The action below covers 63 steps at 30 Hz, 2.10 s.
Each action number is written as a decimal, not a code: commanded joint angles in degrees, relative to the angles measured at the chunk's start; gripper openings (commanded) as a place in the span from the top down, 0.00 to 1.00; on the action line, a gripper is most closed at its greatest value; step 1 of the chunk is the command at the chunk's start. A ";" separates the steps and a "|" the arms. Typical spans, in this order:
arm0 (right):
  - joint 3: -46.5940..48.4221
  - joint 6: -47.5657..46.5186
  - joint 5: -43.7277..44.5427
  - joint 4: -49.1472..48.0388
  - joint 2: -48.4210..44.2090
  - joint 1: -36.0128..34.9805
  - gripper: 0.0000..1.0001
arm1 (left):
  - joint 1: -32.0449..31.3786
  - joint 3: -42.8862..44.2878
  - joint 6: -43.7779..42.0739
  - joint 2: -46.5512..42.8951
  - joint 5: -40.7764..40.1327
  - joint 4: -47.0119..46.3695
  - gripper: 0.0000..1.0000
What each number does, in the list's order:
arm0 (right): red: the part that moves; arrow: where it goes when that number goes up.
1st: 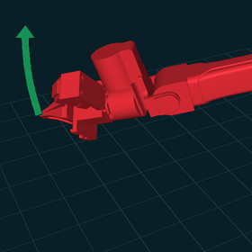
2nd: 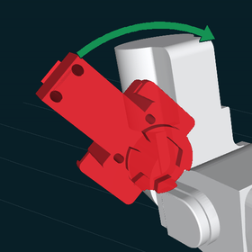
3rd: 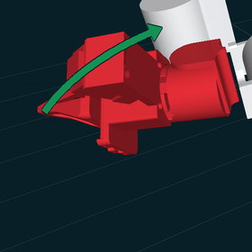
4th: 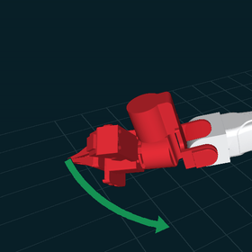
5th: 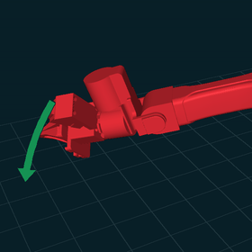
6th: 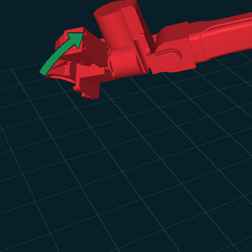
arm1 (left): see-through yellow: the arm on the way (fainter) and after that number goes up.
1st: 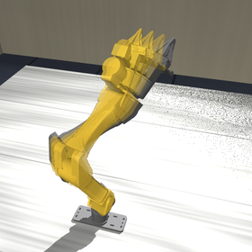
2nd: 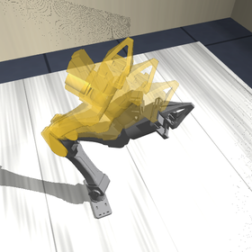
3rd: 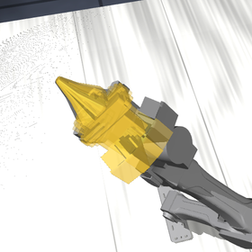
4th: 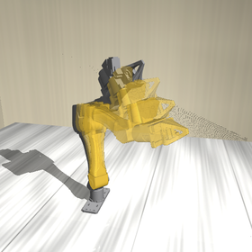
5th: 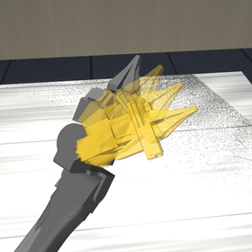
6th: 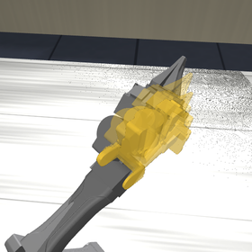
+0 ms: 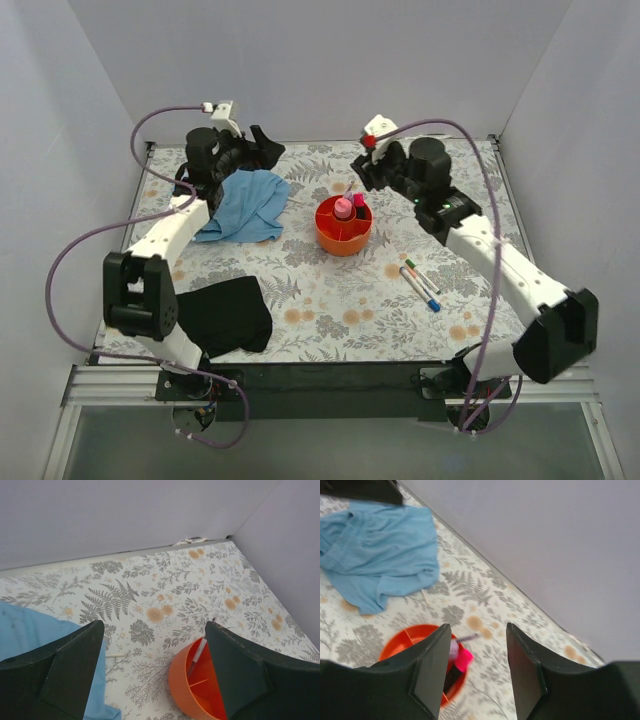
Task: Sort the stationery into containers
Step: Place the pen in the storage box, then pick up the pen from the center of the board.
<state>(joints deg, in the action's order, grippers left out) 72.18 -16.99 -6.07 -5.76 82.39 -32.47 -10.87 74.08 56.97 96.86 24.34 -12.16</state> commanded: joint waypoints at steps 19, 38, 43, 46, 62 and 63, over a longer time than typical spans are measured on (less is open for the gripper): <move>-23.49 -13.15 -4.93 46.46 -9.79 10.06 0.69 | 1.03 -17.83 -6.87 -27.78 -4.21 13.31 0.17; -19.80 -10.70 -1.67 49.89 -21.29 24.71 0.68 | -29.72 10.73 -66.26 -4.41 26.47 53.40 0.29; -15.33 -5.08 -2.46 48.30 -25.78 34.72 0.59 | -38.06 12.48 -71.73 3.85 24.53 47.60 0.29; -11.46 -3.05 -3.51 48.56 -27.45 40.17 0.52 | -39.83 12.49 -72.18 8.16 25.76 42.25 0.28; -6.88 0.56 -6.85 52.34 -27.63 49.96 0.40 | -45.29 23.55 -63.57 31.18 30.42 17.62 0.52; -6.88 0.30 -7.20 52.25 -27.55 50.05 0.40 | -45.64 24.52 -63.39 31.98 30.68 17.53 0.58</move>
<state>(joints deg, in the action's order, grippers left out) 63.66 -16.64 -11.42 46.00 54.87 16.58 -54.94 94.15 -8.62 127.00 53.15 11.03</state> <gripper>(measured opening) 0.600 0.495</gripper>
